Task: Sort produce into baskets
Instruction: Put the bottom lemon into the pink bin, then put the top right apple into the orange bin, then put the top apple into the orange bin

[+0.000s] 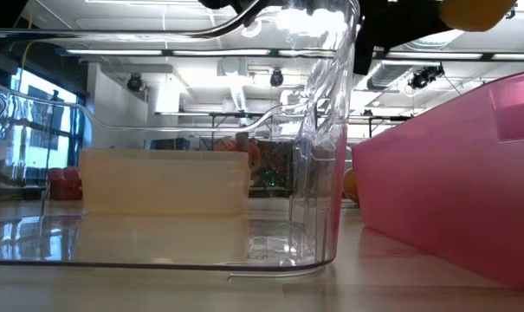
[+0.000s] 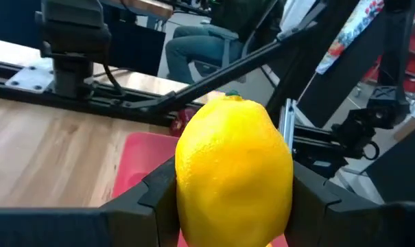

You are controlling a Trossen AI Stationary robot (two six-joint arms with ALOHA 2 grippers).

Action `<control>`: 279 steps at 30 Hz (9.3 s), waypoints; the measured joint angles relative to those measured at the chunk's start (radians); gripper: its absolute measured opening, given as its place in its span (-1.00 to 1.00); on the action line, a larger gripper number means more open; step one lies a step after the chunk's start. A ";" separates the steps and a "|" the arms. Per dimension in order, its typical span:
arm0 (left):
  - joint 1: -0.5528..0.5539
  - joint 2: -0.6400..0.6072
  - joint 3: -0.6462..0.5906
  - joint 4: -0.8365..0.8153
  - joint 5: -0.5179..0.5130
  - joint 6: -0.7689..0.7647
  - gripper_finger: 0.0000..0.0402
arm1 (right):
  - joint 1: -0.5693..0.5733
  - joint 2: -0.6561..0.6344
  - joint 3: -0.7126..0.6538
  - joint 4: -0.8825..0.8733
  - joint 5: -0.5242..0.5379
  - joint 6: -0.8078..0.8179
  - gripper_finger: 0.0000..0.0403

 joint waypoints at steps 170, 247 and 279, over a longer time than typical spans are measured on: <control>1.087 -1.049 -0.864 0.175 0.712 -0.336 0.72 | -1.043 -0.110 -0.583 0.687 -0.478 0.351 -0.39; 0.876 -1.205 -0.805 -1.076 -0.175 -0.382 0.72 | -0.457 0.368 -0.036 0.353 -0.628 -0.261 0.53; 1.026 -0.830 -0.805 -1.055 -0.332 -0.513 0.72 | -0.423 0.374 -0.069 0.431 -0.644 -0.241 0.53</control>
